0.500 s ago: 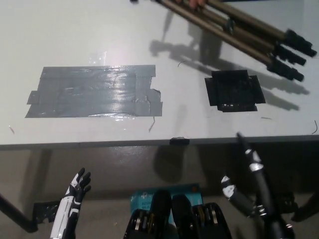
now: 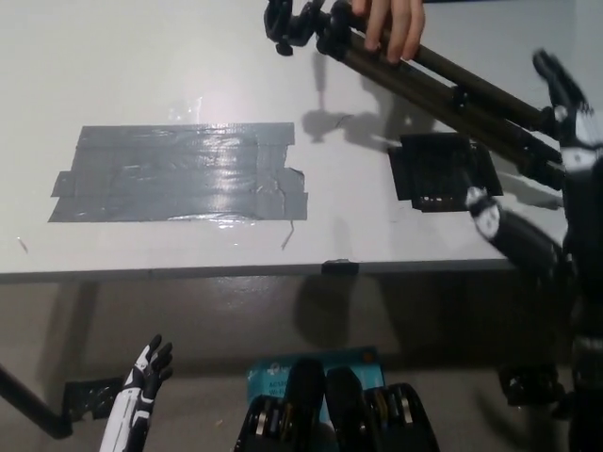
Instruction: A person hands a tripod to the robot which it grabs with its right hand and places in the middle of the table in front of it
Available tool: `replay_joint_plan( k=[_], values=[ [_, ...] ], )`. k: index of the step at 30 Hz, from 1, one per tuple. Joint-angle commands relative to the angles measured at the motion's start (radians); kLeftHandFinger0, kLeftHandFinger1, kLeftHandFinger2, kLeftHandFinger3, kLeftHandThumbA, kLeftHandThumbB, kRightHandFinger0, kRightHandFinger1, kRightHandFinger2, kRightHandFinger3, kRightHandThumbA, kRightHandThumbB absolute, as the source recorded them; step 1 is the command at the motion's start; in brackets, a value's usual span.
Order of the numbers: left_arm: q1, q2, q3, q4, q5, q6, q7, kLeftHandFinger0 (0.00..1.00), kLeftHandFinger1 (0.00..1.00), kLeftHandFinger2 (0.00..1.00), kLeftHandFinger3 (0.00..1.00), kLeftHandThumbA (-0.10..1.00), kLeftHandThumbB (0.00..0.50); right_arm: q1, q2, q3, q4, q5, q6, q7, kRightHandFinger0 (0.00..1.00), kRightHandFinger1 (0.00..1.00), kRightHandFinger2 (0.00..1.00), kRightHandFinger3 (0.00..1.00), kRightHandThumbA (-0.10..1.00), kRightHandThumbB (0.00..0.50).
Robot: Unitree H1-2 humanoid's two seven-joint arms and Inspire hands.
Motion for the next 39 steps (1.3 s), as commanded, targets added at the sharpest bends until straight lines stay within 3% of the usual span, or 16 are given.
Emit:
replay_joint_plan(
  k=[1,6,9,11,17,24,29,32,33,34,35,36,37,38,39],
  values=[
    [-0.001,0.001,-0.005,-0.014,0.005,-0.061,0.000,1.00,1.00,1.00,1.00,0.94,0.265,-0.173,-0.027,0.009,0.114,-0.240,0.206,0.094,1.00,1.00,1.00,1.00,0.75,0.332],
    [-0.008,0.003,-0.004,-0.016,0.012,-0.058,0.000,1.00,1.00,1.00,1.00,0.95,0.264,-0.296,-0.059,0.032,0.300,-0.259,0.270,0.120,1.00,1.00,1.00,1.00,0.79,0.384],
    [-0.011,0.002,-0.003,-0.022,0.012,-0.051,-0.001,1.00,1.00,1.00,1.00,0.95,0.267,-0.372,-0.096,0.060,0.427,-0.236,0.313,0.188,1.00,1.00,1.00,1.00,0.86,0.481],
    [-0.015,0.002,-0.003,-0.020,0.008,-0.051,-0.003,1.00,1.00,1.00,1.00,0.95,0.261,-0.407,-0.113,0.077,0.489,-0.212,0.347,0.238,1.00,1.00,1.00,1.00,0.92,0.500],
    [-0.032,0.003,-0.003,-0.012,0.009,-0.050,-0.004,1.00,1.00,1.00,1.00,0.95,0.276,-0.482,-0.142,0.119,0.648,-0.206,0.392,0.258,1.00,1.00,1.00,1.00,0.99,0.500],
    [-0.046,0.009,-0.006,-0.010,0.026,-0.054,-0.003,1.00,1.00,1.00,1.00,0.97,0.268,-0.573,-0.166,0.144,0.802,-0.181,0.392,0.268,1.00,1.00,1.00,1.00,0.95,0.500],
    [-0.043,0.007,-0.010,-0.013,0.039,-0.053,0.000,1.00,1.00,1.00,1.00,1.00,0.268,-0.652,-0.161,0.174,0.936,-0.207,0.335,0.172,1.00,1.00,1.00,1.00,0.94,0.500],
    [-0.040,-0.001,-0.015,-0.012,0.038,-0.043,-0.002,1.00,1.00,1.00,1.00,0.99,0.277,-0.681,-0.157,0.184,1.013,-0.218,0.291,0.065,1.00,1.00,1.00,1.00,0.89,0.500],
    [-0.042,-0.002,-0.016,-0.010,0.038,-0.046,-0.001,1.00,1.00,1.00,1.00,0.99,0.276,-0.706,-0.141,0.177,1.092,-0.223,0.258,-0.055,1.00,1.00,1.00,1.00,0.67,0.481],
    [-0.042,0.000,-0.016,-0.010,0.042,-0.049,0.000,1.00,1.00,1.00,1.00,0.99,0.275,-0.724,-0.133,0.175,1.167,-0.227,0.193,-0.190,1.00,1.00,1.00,1.00,0.48,0.384],
    [-0.044,0.001,-0.014,-0.013,0.045,-0.045,0.001,1.00,1.00,1.00,1.00,1.00,0.276,-0.749,-0.132,0.194,1.258,-0.252,0.128,-0.347,0.54,0.50,0.56,0.67,0.15,0.341],
    [-0.045,0.002,-0.014,-0.015,0.047,-0.042,0.002,1.00,1.00,1.00,1.00,1.00,0.276,-0.755,-0.133,0.199,1.281,-0.258,0.110,-0.391,0.23,0.28,0.41,0.50,0.03,0.318],
    [-0.047,0.004,-0.013,-0.021,0.044,-0.036,-0.001,1.00,1.00,1.00,1.00,1.00,0.277,-0.765,-0.138,0.217,1.324,-0.278,0.077,-0.478,0.01,0.11,0.32,0.42,-0.09,0.279],
    [-0.051,0.006,-0.012,-0.025,0.043,-0.031,-0.003,1.00,1.00,1.00,1.00,1.00,0.284,-0.768,-0.144,0.226,1.338,-0.287,0.064,-0.513,0.00,0.04,0.25,0.38,-0.10,0.211],
    [-0.052,0.007,-0.012,-0.026,0.043,-0.028,-0.004,1.00,1.00,1.00,1.00,1.00,0.287,-0.767,-0.148,0.232,1.348,-0.291,0.045,-0.545,0.00,0.13,0.43,0.49,-0.10,0.209]
  ],
)
